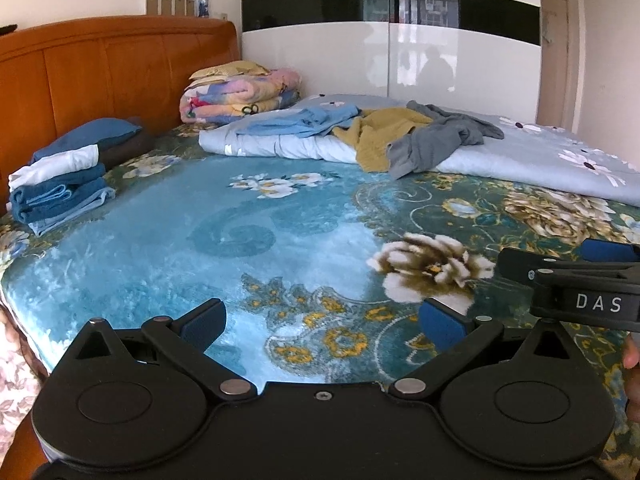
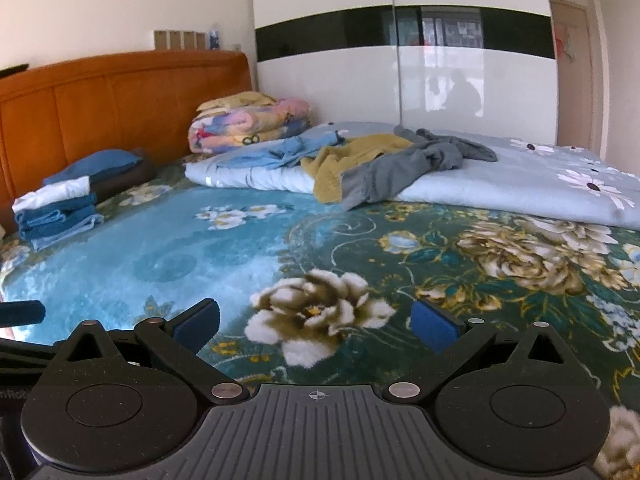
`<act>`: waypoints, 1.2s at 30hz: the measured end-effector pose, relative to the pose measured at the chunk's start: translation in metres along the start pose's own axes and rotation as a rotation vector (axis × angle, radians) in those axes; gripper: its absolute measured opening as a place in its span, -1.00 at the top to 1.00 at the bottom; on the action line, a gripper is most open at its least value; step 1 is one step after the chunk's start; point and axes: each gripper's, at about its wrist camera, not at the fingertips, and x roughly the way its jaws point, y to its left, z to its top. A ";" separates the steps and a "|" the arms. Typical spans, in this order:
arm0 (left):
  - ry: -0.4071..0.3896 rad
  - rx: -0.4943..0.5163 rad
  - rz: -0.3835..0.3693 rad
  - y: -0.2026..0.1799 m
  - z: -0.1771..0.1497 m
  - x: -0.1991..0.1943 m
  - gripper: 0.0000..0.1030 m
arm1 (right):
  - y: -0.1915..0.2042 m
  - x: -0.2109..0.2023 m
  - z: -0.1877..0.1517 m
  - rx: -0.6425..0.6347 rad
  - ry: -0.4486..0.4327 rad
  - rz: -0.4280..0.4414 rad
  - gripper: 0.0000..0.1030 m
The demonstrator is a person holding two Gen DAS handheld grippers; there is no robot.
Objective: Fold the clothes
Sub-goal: 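Move both grippers toward the crumpled light-blue sweatshirt on the pillow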
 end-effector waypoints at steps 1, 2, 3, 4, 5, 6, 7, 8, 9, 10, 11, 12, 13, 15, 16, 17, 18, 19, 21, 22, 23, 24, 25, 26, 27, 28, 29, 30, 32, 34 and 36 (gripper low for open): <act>0.006 -0.001 -0.004 0.001 0.002 0.002 -0.98 | 0.001 0.003 0.002 -0.001 0.004 0.004 -1.00; 0.012 0.000 -0.007 0.002 0.003 0.005 -0.98 | 0.003 0.006 0.005 -0.001 0.008 0.012 -1.00; 0.017 0.002 -0.008 0.002 0.005 0.007 -0.98 | 0.004 0.009 0.007 -0.002 0.011 0.018 -1.00; 0.022 0.005 -0.007 0.003 0.006 0.010 -0.98 | 0.006 0.013 0.009 -0.005 0.013 0.020 -1.00; 0.025 0.009 -0.005 0.004 0.007 0.013 -0.98 | 0.008 0.017 0.011 -0.006 0.017 0.023 -1.00; 0.028 0.009 -0.005 0.005 0.009 0.016 -0.98 | 0.010 0.022 0.012 -0.008 0.023 0.026 -1.00; 0.031 0.006 -0.007 0.008 0.011 0.020 -0.98 | 0.011 0.027 0.014 -0.010 0.032 0.029 -1.00; 0.037 0.001 -0.008 0.011 0.013 0.024 -0.98 | 0.012 0.033 0.016 -0.011 0.041 0.032 -1.00; 0.045 -0.006 -0.010 0.014 0.017 0.029 -0.98 | 0.013 0.039 0.018 -0.008 0.048 0.035 -1.00; 0.051 -0.013 -0.011 0.017 0.020 0.035 -0.98 | 0.013 0.043 0.020 -0.005 0.053 0.037 -1.00; 0.053 -0.018 -0.011 0.020 0.022 0.040 -0.98 | 0.012 0.050 0.022 0.002 0.059 0.037 -1.00; 0.049 -0.023 -0.013 0.024 0.026 0.046 -0.98 | 0.011 0.056 0.025 0.011 0.064 0.034 -1.00; 0.040 -0.028 -0.017 0.027 0.030 0.051 -0.98 | 0.010 0.062 0.027 0.020 0.069 0.030 -1.00; 0.018 -0.039 -0.024 0.036 0.039 0.063 -0.98 | 0.007 0.074 0.033 0.034 0.074 0.023 -1.00; 0.008 -0.045 -0.027 0.039 0.044 0.069 -0.98 | 0.005 0.080 0.036 0.040 0.074 0.019 -1.00; 0.000 -0.048 -0.032 0.043 0.049 0.075 -0.98 | 0.004 0.087 0.039 0.044 0.072 0.014 -1.00; -0.007 -0.050 -0.041 0.048 0.055 0.082 -0.98 | 0.003 0.094 0.043 0.048 0.070 0.008 -1.00; -0.012 -0.050 -0.050 0.052 0.061 0.089 -0.98 | 0.002 0.101 0.047 0.054 0.068 0.003 -1.00; -0.014 -0.044 -0.064 0.061 0.073 0.104 -0.98 | 0.000 0.115 0.055 0.069 0.062 0.001 -1.00; -0.016 -0.042 -0.066 0.065 0.080 0.112 -0.98 | -0.001 0.122 0.059 0.075 0.063 -0.001 -1.00; -0.019 -0.040 -0.065 0.069 0.086 0.120 -0.98 | -0.001 0.130 0.063 0.075 0.063 -0.004 -1.00; -0.023 -0.039 -0.063 0.073 0.091 0.128 -0.98 | 0.000 0.137 0.067 0.068 0.058 -0.006 -1.00; -0.026 -0.033 -0.061 0.077 0.097 0.136 -0.98 | 0.001 0.144 0.071 0.061 0.049 -0.008 -1.00; -0.028 -0.026 -0.058 0.081 0.102 0.144 -0.98 | 0.002 0.150 0.075 0.054 0.038 -0.009 -1.00; -0.030 -0.022 -0.053 0.085 0.108 0.152 -0.98 | 0.003 0.156 0.079 0.051 0.028 -0.007 -1.00; -0.033 -0.017 -0.049 0.090 0.115 0.161 -0.98 | 0.004 0.163 0.083 0.053 0.023 -0.003 -1.00; -0.036 -0.014 -0.049 0.095 0.120 0.169 -0.98 | 0.005 0.170 0.087 0.054 0.019 0.004 -1.00; -0.037 -0.014 -0.052 0.100 0.125 0.177 -0.98 | 0.006 0.177 0.092 0.055 0.016 0.012 -1.00; -0.041 -0.015 -0.055 0.111 0.135 0.195 -0.98 | 0.010 0.195 0.102 0.042 0.021 0.025 -1.00; -0.051 -0.013 -0.048 0.122 0.144 0.212 -0.98 | 0.016 0.212 0.110 0.016 0.024 0.038 -1.00; -0.067 -0.007 -0.063 0.133 0.153 0.229 -0.98 | 0.023 0.231 0.120 -0.012 0.018 0.061 -1.00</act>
